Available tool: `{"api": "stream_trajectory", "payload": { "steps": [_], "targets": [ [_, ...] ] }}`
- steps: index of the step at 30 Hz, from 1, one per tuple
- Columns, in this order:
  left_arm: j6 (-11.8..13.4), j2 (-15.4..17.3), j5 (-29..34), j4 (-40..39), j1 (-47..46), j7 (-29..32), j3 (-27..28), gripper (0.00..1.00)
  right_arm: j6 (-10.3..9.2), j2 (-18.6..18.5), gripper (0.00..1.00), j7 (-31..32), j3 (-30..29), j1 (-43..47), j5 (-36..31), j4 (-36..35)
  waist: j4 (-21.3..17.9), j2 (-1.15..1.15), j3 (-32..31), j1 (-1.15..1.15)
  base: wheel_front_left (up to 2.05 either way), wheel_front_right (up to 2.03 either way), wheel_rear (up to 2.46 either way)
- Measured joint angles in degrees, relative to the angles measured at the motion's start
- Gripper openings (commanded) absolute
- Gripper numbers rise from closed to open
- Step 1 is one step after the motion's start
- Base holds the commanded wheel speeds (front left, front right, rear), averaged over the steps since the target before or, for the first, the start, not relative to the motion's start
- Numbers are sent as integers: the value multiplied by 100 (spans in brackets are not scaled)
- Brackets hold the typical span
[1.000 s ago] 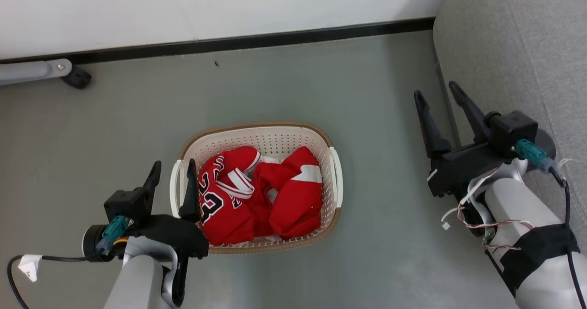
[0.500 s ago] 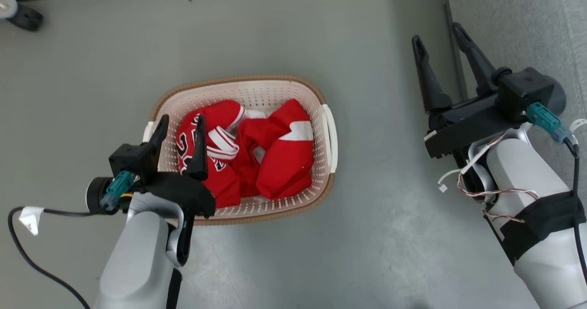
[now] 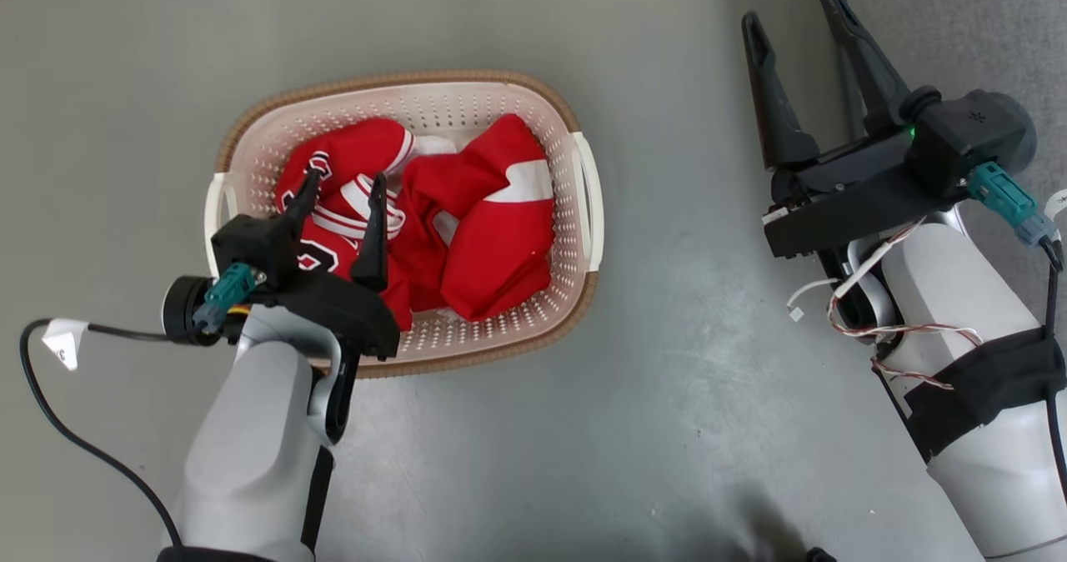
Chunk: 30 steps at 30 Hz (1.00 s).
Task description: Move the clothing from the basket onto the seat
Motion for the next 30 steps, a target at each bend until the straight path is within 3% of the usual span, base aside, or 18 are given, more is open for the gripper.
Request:
{"api": "stream_trajectory", "payload": {
  "steps": [9, 19, 30],
  "targets": [
    [56, -3, 44, 411, -561, 0, -12, 100, 9, 25, 100, 0, -26, -162, -170, -261, -86, -1, 414, -1, 0, 0, 0],
    [287, 34, 471, 957, -1215, 0, -252, 100, 32, 103, 100, 0, -55, -318, -279, -442, -190, -1, 828, 0, 0, 0, 0],
    [619, 307, 764, 1557, -1560, 66, -370, 100, 58, 201, 100, 0, -132, -367, -323, -519, -243, -1, 1160, 0, 0, 0, 0]
  ]
}}
